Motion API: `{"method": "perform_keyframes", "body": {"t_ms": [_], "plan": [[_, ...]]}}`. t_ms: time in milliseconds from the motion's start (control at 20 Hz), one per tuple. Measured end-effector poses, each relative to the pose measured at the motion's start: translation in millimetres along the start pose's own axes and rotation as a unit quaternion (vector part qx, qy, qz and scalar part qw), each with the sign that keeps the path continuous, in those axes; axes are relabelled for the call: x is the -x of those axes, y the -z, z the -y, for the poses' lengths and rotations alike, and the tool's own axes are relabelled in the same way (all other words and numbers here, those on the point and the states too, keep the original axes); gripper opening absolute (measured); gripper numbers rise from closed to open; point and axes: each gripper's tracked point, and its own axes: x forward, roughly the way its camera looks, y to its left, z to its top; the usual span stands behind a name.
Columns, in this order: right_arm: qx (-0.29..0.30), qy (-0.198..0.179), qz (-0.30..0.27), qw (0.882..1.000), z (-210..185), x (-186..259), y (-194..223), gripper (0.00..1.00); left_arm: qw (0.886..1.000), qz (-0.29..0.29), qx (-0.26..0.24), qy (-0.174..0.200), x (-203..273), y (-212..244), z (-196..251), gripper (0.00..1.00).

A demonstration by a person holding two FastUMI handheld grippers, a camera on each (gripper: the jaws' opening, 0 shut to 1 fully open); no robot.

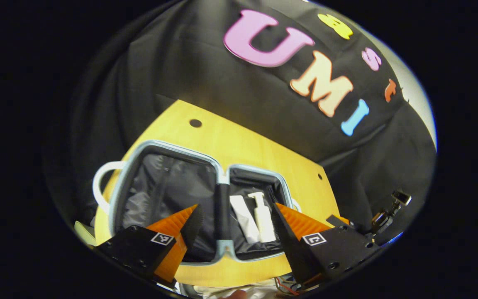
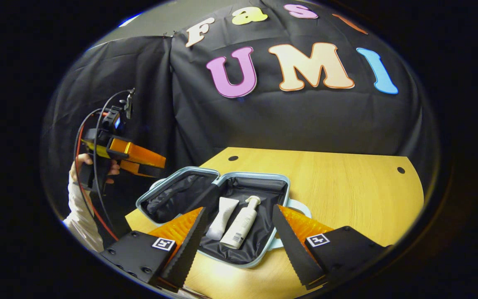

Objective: First open the suitcase, pack the skin care products into it, and then close the suitcase.

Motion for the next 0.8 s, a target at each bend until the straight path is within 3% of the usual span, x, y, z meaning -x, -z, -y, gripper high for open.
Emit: {"method": "perform_keyframes", "body": {"t_ms": [150,350,450,500,800], "plan": [[0.009,-0.008,0.048,0.999,3,23,-7,0.98,0.999,0.034,0.014,-0.029,33,-10,-73,0.96],[0.055,0.046,0.124,0.99,28,46,-4,0.98,0.995,0.059,0.07,-0.046,54,-4,-154,0.96],[0.059,0.059,0.152,0.985,27,56,4,0.95,0.993,0.072,0.079,-0.057,54,1,-193,0.96],[0.064,0.067,0.164,0.982,30,63,7,0.98,0.992,0.075,0.079,-0.061,49,5,-209,0.96],[0.057,0.127,0.225,0.964,32,117,7,0.98,0.989,0.093,0.11,-0.008,9,16,-246,0.96]]}}
